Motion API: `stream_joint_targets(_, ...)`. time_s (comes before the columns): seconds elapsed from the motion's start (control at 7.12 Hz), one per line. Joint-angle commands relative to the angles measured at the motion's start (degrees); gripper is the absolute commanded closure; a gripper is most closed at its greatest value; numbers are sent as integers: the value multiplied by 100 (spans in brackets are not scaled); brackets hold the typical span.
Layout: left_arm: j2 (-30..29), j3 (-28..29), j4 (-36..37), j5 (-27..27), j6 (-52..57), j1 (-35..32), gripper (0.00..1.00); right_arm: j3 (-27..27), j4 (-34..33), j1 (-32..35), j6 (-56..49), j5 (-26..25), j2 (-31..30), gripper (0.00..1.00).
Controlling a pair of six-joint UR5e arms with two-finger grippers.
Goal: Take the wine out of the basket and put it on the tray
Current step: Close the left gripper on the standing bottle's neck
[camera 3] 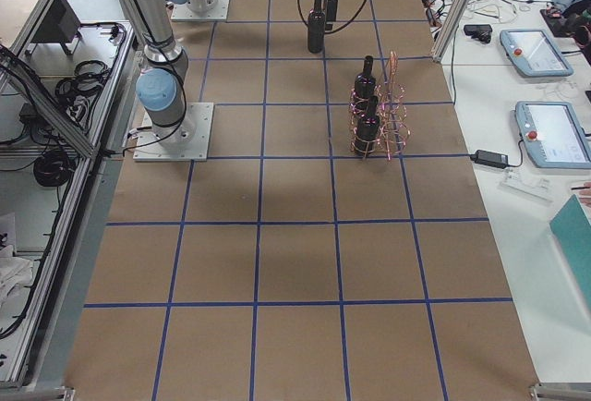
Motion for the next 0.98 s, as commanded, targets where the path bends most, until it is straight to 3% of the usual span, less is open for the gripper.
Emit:
stream_joint_targets(0.0, -286, 7, 41, 35, -65, -125, 0, 0, -15, 0, -2, -8, -1, 0)
stream_joint_targets(0.42, -401, -10, 58, 307, 313, -117, 11, 0, -24, 0, -11, -8, -1, 0)
stream_joint_targets(0.56, -401, -19, 6, 316, 314, -108, 23, 0, -24, 0, -11, -8, -1, 0)
stream_joint_targets(0.7, -401, -10, 14, 316, 314, -108, 23, 0, -24, 0, -11, -8, -1, 0)
stream_joint_targets(0.84, -418, -19, -3, 325, 314, -108, 40, 0, -32, 0, -11, 1, -1, 0)
